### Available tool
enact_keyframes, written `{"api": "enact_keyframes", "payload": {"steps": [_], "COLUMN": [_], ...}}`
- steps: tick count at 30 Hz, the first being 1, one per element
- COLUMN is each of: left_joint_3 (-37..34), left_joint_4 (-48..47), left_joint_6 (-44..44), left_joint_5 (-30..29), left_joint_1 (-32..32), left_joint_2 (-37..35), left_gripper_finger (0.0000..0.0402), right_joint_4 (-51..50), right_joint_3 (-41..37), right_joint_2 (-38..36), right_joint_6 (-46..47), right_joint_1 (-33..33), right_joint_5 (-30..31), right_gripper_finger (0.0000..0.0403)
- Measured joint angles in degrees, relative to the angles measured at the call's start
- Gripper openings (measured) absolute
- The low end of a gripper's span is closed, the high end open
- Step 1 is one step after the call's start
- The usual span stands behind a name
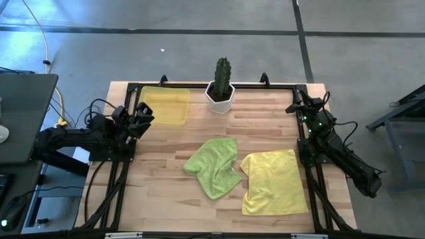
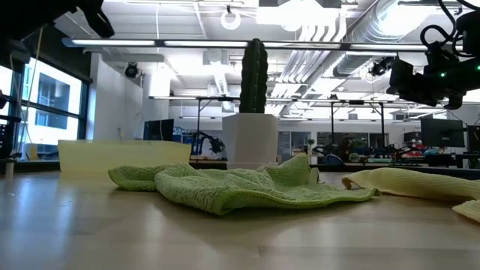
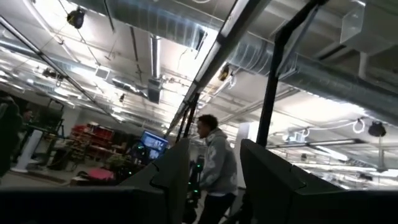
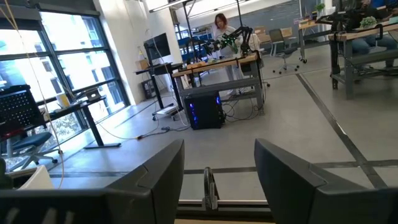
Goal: Roll microfiber towels into tight, uniform cylinder then place into a basket
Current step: Fold the green microfiber towel
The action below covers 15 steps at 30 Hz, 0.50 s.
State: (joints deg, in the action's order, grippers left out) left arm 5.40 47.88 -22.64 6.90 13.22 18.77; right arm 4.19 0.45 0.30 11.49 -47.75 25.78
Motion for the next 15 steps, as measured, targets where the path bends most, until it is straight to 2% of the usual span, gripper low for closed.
{"api": "enact_keyframes", "payload": {"steps": [4,7,11,15], "left_joint_3": [1.32,2.46,3.86,6.25], "left_joint_4": [0.04,0.02,-0.01,-0.03], "left_joint_6": [6.49,10.79,13.17,13.84], "left_joint_5": [-3.13,-3.28,-3.29,-3.28], "left_joint_1": [-1.8,-2.74,-3.32,-3.31], "left_joint_2": [2.87,5.89,10.47,15.53], "left_gripper_finger": [0.0131,0.0131,0.0131,0.0131], "right_joint_4": [0.26,1.02,1.55,2.57], "right_joint_3": [0.01,0.02,0.01,0.0], "right_joint_2": [0.0,0.0,0.0,0.0], "right_joint_6": [1.45,8.31,17.96,20.63], "right_joint_1": [-0.02,-0.02,-0.02,0.0], "right_joint_5": [0.0,-0.02,-2.17,-5.41], "right_gripper_finger": [0.0188,0.0188,0.0188,0.0188]}}
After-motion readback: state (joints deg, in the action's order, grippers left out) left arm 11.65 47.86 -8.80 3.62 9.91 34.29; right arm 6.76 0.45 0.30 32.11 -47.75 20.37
